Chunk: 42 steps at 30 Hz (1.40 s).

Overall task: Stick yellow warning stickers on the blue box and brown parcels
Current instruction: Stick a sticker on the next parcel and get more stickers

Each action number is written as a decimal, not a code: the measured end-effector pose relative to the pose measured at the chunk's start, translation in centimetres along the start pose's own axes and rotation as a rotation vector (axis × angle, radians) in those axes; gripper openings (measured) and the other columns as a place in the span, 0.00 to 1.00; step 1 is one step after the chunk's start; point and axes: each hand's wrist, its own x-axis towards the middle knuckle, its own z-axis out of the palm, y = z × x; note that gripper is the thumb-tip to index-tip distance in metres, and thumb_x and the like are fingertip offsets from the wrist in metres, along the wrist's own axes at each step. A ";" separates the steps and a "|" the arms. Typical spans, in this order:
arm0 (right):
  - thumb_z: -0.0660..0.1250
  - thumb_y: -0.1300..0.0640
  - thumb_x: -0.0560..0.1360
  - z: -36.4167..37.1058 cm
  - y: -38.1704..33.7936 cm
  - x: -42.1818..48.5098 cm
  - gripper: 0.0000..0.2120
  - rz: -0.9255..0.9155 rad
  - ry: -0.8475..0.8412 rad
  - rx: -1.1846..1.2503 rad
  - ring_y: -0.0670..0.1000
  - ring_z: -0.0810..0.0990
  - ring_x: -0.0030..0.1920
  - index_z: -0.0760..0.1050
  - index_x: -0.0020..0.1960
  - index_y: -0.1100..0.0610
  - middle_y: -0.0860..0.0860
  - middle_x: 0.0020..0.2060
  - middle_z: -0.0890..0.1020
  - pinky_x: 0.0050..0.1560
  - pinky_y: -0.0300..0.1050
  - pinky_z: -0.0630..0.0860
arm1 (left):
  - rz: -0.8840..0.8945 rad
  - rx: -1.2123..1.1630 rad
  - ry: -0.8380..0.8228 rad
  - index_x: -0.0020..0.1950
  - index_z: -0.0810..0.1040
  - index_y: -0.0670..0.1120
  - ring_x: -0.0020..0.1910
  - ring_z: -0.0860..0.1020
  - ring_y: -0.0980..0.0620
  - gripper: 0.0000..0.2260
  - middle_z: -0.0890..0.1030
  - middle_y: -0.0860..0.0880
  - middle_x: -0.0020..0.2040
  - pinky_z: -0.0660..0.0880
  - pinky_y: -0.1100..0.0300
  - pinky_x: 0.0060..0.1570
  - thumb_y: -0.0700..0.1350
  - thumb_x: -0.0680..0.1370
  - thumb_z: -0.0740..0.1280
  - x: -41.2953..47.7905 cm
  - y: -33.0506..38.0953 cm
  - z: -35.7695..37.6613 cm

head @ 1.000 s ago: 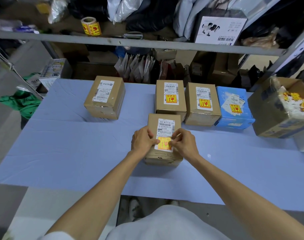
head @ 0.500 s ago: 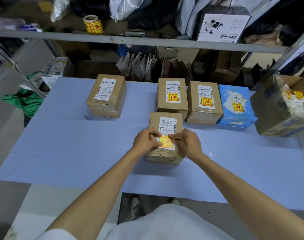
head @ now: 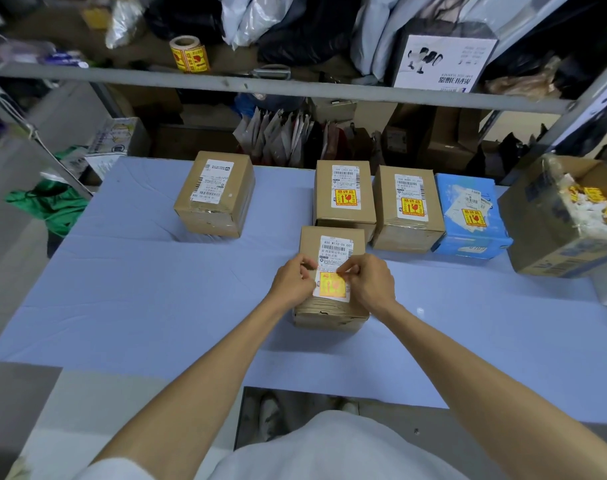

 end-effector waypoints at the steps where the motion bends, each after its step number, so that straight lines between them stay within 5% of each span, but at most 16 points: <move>1: 0.68 0.61 0.73 0.0 -0.2 0.1 0.07 -0.011 -0.001 0.006 0.53 0.80 0.48 0.83 0.47 0.52 0.50 0.44 0.83 0.41 0.46 0.72 | -0.011 -0.042 -0.019 0.61 0.70 0.43 0.51 0.73 0.51 0.15 0.72 0.50 0.49 0.68 0.69 0.35 0.32 0.76 0.61 0.0 0.2 -0.3; 5: 0.67 0.62 0.73 -0.4 -1.6 0.0 0.08 -0.064 -0.002 0.230 0.50 0.80 0.41 0.82 0.49 0.56 0.49 0.38 0.81 0.42 0.46 0.76 | -0.016 -0.075 -0.162 0.66 0.62 0.40 0.56 0.70 0.52 0.13 0.66 0.43 0.62 0.74 0.70 0.38 0.35 0.81 0.54 0.4 1.3 -1.2; 10: 0.71 0.62 0.71 -1.2 -3.9 0.0 0.07 -0.190 0.031 0.379 0.44 0.79 0.38 0.82 0.49 0.57 0.48 0.37 0.82 0.36 0.30 0.73 | 0.015 -0.232 -0.134 0.62 0.70 0.38 0.51 0.81 0.46 0.11 0.81 0.40 0.50 0.78 0.52 0.58 0.42 0.83 0.57 0.9 2.5 -1.5; 12: 0.71 0.62 0.72 -1.5 -4.3 -0.1 0.06 -0.234 0.030 0.407 0.43 0.80 0.38 0.82 0.48 0.57 0.47 0.37 0.83 0.39 0.32 0.75 | 0.039 -0.227 -0.081 0.59 0.73 0.38 0.46 0.84 0.46 0.12 0.83 0.40 0.47 0.80 0.51 0.53 0.43 0.83 0.56 1.0 2.9 -1.4; 16: 0.71 0.64 0.71 -2.3 -4.6 -0.2 0.08 -0.309 0.037 0.434 0.41 0.79 0.37 0.83 0.43 0.53 0.47 0.36 0.83 0.38 0.32 0.75 | 0.101 -0.260 -0.013 0.55 0.79 0.39 0.40 0.84 0.52 0.12 0.84 0.47 0.40 0.80 0.66 0.38 0.43 0.82 0.58 0.9 3.5 -1.3; 19: 0.73 0.61 0.71 -2.7 -4.5 -0.1 0.05 -0.317 0.053 0.414 0.43 0.79 0.39 0.83 0.44 0.53 0.47 0.38 0.83 0.39 0.33 0.75 | 0.113 -0.310 0.029 0.54 0.82 0.39 0.45 0.82 0.50 0.10 0.83 0.45 0.45 0.80 0.63 0.44 0.44 0.80 0.64 1.3 3.6 -1.7; 24: 0.73 0.61 0.72 -3.4 -4.1 0.4 0.01 -0.266 0.003 0.500 0.45 0.81 0.36 0.82 0.43 0.58 0.49 0.36 0.84 0.38 0.37 0.77 | 0.035 -0.541 0.014 0.46 0.79 0.41 0.35 0.83 0.50 0.07 0.83 0.44 0.39 0.81 0.59 0.41 0.41 0.72 0.73 1.6 4.1 -2.9; 27: 0.72 0.64 0.72 -3.7 -3.9 0.8 0.01 -0.230 0.001 0.562 0.48 0.82 0.34 0.82 0.43 0.59 0.51 0.34 0.83 0.37 0.39 0.79 | 0.061 -0.599 -0.006 0.42 0.80 0.42 0.35 0.84 0.50 0.02 0.84 0.45 0.37 0.81 0.63 0.37 0.38 0.73 0.72 1.6 4.4 -2.9; 32: 0.71 0.66 0.72 -4.3 -3.7 1.3 0.02 -0.226 0.003 0.563 0.49 0.81 0.34 0.80 0.43 0.60 0.52 0.34 0.83 0.37 0.41 0.79 | 0.096 -0.623 -0.062 0.50 0.82 0.43 0.41 0.84 0.51 0.06 0.85 0.45 0.43 0.81 0.64 0.42 0.36 0.76 0.68 1.7 4.6 -2.7; 37: 0.71 0.65 0.73 -4.6 -3.7 1.3 0.12 -0.273 0.000 0.561 0.49 0.81 0.35 0.80 0.55 0.60 0.54 0.36 0.83 0.39 0.40 0.80 | 0.080 -0.515 -0.121 0.56 0.81 0.38 0.37 0.79 0.55 0.09 0.81 0.46 0.39 0.77 0.66 0.39 0.37 0.79 0.64 2.0 5.0 -2.7; 42: 0.71 0.60 0.73 -4.4 -3.9 1.3 0.04 -0.248 0.061 0.512 0.46 0.81 0.36 0.82 0.47 0.59 0.49 0.36 0.83 0.37 0.37 0.78 | 0.130 -0.484 -0.148 0.53 0.82 0.41 0.39 0.81 0.56 0.06 0.83 0.46 0.40 0.78 0.66 0.42 0.38 0.78 0.66 1.9 5.4 -3.0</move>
